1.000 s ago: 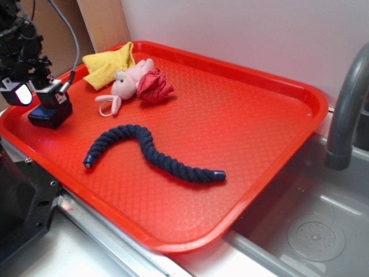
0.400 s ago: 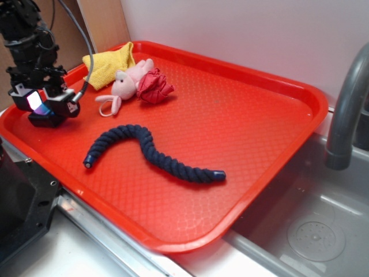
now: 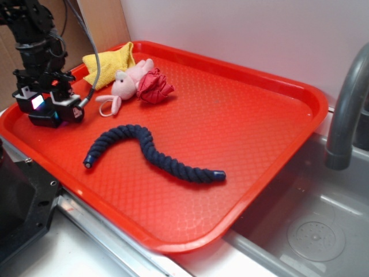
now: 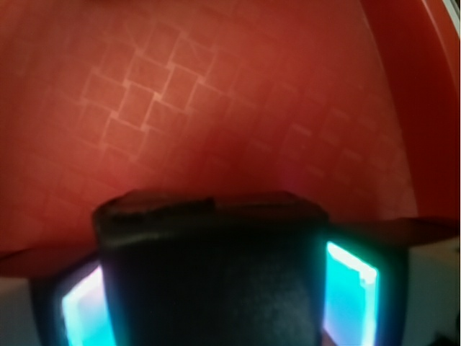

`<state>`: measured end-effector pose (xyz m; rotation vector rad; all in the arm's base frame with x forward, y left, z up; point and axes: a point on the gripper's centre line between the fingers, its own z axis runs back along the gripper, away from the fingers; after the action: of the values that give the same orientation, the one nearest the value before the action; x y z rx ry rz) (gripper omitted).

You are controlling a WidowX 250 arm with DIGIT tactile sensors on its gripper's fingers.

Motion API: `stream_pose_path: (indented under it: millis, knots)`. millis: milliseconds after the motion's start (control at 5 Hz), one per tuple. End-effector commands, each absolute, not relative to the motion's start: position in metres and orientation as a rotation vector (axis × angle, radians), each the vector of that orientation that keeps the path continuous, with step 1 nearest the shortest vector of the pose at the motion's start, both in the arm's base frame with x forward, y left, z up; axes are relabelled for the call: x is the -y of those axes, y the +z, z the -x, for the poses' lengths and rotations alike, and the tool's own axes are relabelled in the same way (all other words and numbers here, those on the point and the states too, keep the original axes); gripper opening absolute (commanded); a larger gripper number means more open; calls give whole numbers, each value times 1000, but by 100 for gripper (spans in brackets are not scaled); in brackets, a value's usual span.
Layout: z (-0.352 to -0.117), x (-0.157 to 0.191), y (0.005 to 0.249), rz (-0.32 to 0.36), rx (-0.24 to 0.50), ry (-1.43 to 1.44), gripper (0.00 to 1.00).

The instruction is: Grab the black box.

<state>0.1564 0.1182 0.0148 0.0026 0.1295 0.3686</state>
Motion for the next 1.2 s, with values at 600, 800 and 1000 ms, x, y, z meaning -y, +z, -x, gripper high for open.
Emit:
stream_pose_path:
  millis: [600,800,1000]
  knots:
    - [-161,-71,134,-18,-36,155,0]
    - [-174,-33,168,34,-20,94,0]
    - [-190,-5,178,61,16,30,0]
